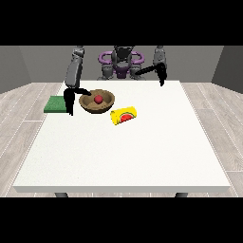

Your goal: Pick the cup and pour the ball into the bowl, then pick the bowl and place it on the pad

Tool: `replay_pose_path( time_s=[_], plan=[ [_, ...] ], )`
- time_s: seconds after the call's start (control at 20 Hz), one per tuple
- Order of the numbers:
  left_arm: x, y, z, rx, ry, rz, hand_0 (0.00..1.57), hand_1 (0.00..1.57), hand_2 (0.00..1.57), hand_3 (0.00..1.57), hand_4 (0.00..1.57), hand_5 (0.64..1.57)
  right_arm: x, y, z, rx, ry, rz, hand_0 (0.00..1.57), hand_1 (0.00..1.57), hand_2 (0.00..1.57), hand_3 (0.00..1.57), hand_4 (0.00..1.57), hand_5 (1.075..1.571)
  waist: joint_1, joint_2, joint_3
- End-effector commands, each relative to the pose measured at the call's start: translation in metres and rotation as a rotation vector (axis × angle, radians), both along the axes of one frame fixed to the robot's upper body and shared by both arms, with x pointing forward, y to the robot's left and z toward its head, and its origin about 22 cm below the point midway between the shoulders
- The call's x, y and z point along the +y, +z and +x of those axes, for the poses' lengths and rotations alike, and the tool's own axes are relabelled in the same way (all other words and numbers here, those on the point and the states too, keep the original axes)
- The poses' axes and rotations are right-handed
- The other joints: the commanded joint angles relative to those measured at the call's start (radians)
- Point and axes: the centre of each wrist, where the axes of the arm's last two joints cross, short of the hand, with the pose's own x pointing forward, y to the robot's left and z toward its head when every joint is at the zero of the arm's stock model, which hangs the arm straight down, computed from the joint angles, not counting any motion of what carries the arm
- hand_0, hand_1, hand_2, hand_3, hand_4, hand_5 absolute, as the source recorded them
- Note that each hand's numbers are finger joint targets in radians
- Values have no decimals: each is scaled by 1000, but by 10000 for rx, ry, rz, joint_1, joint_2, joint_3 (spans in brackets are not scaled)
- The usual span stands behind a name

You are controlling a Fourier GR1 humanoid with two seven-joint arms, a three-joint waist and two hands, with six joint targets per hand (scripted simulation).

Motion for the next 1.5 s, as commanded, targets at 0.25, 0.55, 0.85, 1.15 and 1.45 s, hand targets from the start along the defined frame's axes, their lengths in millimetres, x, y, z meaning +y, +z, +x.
replay_pose_path(
  time_s=[0.25,0.55,0.85,1.15,1.45],
  plan=[
    [18,-24,3,1228,260,131,0,0,0,0,0,1564,71,10,33,1387,220,903,0,0,0,0,347,1546,61,-1009,348],
    [32,-38,-8,982,310,-117,0,0,0,0,0,1566,83,-20,17,2189,160,787,0,0,0,0,375,1550,58,-683,355],
    [48,-6,8,711,168,-82,0,0,0,0,0,1568,51,-24,7,3851,-681,-1145,1571,1571,1571,1571,1053,1550,227,-402,343],
    [68,-35,3,1270,692,-502,0,0,0,0,0,1570,52,14,34,4176,-986,-1538,1571,1571,1571,1571,1026,1555,-202,-1250,349],
    [104,-72,0,2188,1520,-745,0,0,0,0,0,1571,80,45,56,5148,-103,-1687,1571,1571,1571,1571,1046,1553,-1019,-2104,347]
  ],
)
